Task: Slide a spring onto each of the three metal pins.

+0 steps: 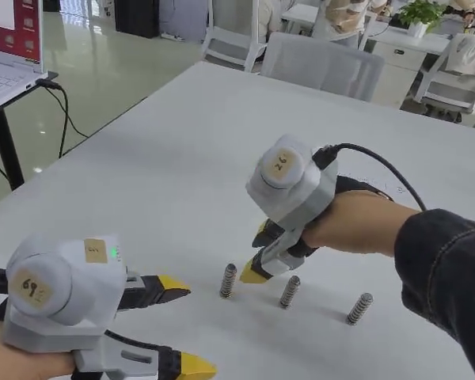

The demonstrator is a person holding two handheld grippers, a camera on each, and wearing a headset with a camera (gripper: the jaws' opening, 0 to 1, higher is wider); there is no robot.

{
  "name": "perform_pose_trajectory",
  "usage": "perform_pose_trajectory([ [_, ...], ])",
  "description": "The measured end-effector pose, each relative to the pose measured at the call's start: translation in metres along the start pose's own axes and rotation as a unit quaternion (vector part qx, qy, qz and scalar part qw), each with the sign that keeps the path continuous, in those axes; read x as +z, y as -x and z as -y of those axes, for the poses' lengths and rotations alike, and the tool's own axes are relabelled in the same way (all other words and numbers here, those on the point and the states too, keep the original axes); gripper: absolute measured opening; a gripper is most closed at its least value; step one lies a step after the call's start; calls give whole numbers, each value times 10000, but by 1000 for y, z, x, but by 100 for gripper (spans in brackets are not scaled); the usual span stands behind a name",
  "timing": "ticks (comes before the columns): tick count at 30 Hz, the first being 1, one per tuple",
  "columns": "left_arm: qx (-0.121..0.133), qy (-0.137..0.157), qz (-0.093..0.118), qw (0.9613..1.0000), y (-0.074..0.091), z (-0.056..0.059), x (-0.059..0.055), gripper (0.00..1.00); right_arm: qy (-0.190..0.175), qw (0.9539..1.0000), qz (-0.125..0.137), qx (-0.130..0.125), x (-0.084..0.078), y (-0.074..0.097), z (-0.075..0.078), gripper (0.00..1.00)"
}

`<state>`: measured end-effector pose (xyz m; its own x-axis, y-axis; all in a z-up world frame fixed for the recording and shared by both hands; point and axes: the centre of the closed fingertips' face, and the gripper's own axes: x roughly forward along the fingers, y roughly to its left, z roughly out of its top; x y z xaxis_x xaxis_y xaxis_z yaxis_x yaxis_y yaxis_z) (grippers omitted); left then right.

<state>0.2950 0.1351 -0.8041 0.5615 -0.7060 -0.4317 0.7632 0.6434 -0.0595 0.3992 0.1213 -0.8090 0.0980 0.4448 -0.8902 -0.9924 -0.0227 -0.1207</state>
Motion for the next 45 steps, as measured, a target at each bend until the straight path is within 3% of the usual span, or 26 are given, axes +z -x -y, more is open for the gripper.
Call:
perform_pose_trajectory([
  [8,-103,-3,-73,9999,-3,4,-3,55,-338,9983,372,-277,-10,12,8,45],
  [18,-216,-11,-168,9996,-5,9,-7,55,-760,9915,883,-579,-24,35,13,61],
  [24,-237,2,-193,9995,-5,10,-8,55,-960,9874,1011,-746,-40,44,14,68],
  [29,-256,-13,-223,9994,-5,12,-9,55,-1133,9817,1137,-1028,-54,55,18,74],
  [33,-266,-31,-249,9993,-5,12,-10,55,-1293,9762,1317,-1141,-62,64,20,76],
  [45,-211,-94,-269,9994,-4,2,-2,57,-1780,9632,1468,-1377,-104,81,11,79],
])
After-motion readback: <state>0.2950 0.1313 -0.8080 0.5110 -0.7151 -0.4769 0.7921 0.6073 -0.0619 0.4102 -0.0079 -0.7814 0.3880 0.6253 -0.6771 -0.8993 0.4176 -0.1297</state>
